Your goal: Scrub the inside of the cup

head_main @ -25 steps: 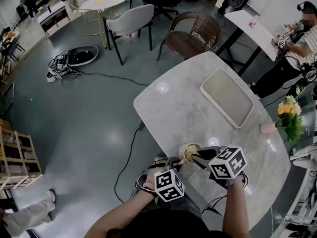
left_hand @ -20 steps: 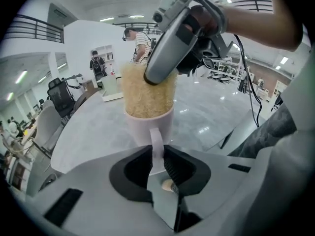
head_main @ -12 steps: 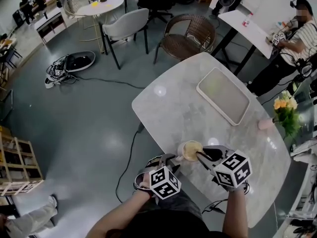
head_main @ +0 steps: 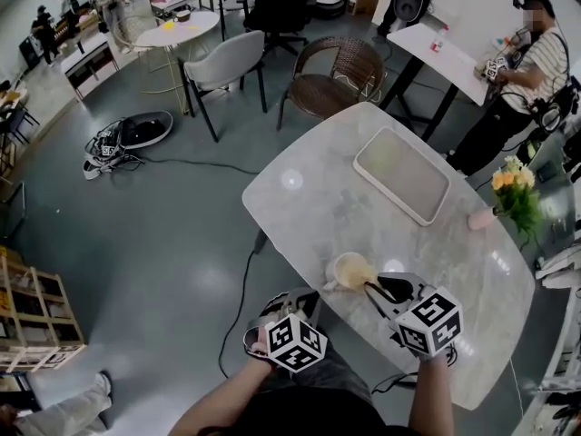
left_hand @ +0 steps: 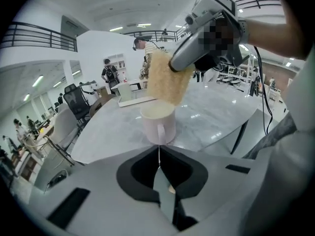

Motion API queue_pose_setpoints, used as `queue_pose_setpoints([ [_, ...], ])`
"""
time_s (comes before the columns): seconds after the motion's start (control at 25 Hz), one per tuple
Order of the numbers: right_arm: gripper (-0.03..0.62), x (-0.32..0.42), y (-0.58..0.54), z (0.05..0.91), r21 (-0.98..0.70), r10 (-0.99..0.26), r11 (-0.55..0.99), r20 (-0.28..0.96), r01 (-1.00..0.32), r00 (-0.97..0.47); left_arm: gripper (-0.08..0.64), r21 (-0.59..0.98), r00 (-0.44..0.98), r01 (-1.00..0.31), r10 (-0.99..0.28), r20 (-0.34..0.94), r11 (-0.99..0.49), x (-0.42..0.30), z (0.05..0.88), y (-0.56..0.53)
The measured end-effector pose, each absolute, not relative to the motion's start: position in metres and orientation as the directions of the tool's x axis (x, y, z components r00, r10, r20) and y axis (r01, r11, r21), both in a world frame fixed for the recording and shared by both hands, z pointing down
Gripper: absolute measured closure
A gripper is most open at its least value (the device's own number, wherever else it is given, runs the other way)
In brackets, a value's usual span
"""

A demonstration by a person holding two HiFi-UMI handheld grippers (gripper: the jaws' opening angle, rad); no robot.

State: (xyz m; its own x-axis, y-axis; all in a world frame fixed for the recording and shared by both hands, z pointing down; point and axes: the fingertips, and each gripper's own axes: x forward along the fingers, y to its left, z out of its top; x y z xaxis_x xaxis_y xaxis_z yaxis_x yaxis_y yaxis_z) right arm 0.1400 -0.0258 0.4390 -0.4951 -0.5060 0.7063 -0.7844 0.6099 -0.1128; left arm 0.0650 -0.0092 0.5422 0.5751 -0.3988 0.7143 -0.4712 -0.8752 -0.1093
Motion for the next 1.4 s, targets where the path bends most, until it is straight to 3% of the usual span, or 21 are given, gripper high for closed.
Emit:
queue_pose_setpoints([
  [0.8,0.532,0.115,0.084,0.438,-0.113,-0.58,0.551,0.66,-0.827,-0.477,0.546,0.023,0.681,-0.527,-0.406,0.609,-0.849,0.046,0.506,0.055],
  [1.4,0.532,0.094,0.127,0.443,-0.094,-0.602,0.539,0.651,-0.837,-0.462,0.546,0.026,0.68,-0.547,-0.426,0.597,-0.837,0.024,0.504,0.087],
])
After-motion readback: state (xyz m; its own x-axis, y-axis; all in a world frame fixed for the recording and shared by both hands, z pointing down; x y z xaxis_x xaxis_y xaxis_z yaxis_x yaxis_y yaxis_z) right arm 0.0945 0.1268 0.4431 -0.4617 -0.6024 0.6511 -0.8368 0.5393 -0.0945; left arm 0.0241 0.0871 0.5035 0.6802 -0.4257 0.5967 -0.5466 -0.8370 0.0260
